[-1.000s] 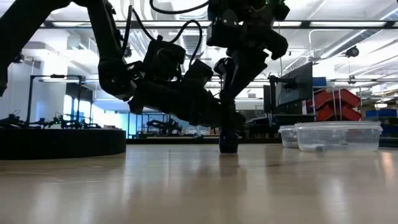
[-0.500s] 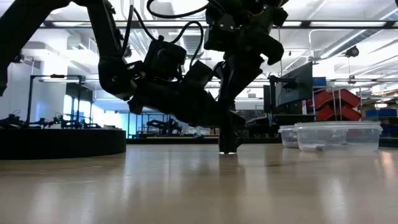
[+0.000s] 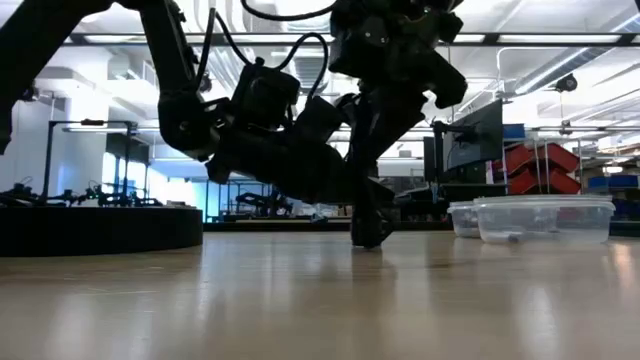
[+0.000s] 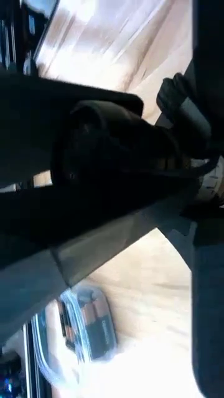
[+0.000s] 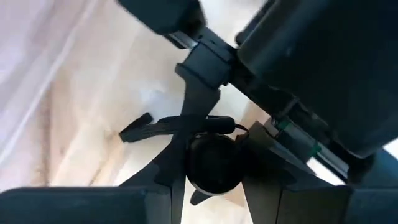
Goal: Insert battery
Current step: Close the black battery compartment
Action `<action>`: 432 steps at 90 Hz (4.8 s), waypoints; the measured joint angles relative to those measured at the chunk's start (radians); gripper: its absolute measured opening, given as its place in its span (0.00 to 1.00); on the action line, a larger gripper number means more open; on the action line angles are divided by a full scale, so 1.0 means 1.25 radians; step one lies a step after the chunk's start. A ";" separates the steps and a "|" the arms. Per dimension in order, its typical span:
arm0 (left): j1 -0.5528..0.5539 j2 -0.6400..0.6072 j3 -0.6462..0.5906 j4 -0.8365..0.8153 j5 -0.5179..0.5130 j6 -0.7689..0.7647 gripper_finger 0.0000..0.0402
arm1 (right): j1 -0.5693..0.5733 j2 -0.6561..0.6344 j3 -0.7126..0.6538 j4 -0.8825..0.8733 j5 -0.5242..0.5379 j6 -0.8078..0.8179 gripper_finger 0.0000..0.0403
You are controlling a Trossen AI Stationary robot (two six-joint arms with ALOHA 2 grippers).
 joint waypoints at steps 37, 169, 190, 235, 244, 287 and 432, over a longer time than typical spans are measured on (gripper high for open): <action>-0.001 0.001 -0.005 0.013 0.060 0.022 0.23 | 0.019 -0.008 -0.012 0.006 -0.015 -0.035 0.25; -0.016 0.063 -0.033 0.170 -0.026 -0.041 0.25 | 0.020 -0.013 -0.016 0.015 0.033 0.073 0.37; -0.016 0.063 -0.033 0.163 -0.026 -0.041 0.32 | 0.020 -0.015 0.014 0.013 0.031 0.094 0.36; -0.017 0.062 -0.033 0.159 -0.024 -0.043 0.27 | 0.019 -0.015 0.014 -0.015 0.031 0.114 0.47; -0.017 0.062 -0.033 0.158 -0.024 -0.045 0.30 | 0.019 -0.018 0.015 -0.016 0.032 0.122 0.46; -0.017 0.062 -0.032 0.158 -0.025 -0.047 0.27 | 0.045 -0.029 0.021 -0.041 0.145 0.236 0.48; -0.017 0.062 -0.032 0.156 -0.027 -0.055 0.26 | 0.126 -0.013 0.037 -0.063 0.332 0.347 0.22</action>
